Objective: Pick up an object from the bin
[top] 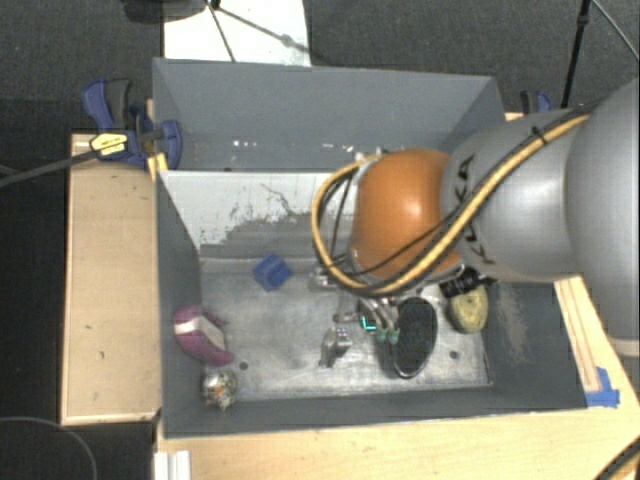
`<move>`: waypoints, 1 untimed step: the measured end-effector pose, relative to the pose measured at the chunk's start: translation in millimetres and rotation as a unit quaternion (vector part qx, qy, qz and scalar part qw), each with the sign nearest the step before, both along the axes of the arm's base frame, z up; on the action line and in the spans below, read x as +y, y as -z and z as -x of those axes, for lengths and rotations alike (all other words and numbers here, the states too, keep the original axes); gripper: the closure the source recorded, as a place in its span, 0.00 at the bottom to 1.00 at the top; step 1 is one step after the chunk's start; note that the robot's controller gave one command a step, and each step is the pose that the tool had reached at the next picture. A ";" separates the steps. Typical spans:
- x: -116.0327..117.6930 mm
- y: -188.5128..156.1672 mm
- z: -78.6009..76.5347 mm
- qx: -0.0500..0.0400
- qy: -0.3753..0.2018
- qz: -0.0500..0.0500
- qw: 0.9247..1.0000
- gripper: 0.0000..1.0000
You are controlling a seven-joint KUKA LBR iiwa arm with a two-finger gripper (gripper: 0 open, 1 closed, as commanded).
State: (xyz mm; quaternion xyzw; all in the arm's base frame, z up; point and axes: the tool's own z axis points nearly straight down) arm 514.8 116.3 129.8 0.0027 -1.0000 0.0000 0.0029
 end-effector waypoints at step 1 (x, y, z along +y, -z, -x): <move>-78.2 -3.1 16.9 -0.003 -0.070 0.001 0.998 0.00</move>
Offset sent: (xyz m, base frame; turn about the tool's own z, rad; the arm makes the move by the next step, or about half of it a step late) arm -0.0170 -0.0741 0.0030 -0.1465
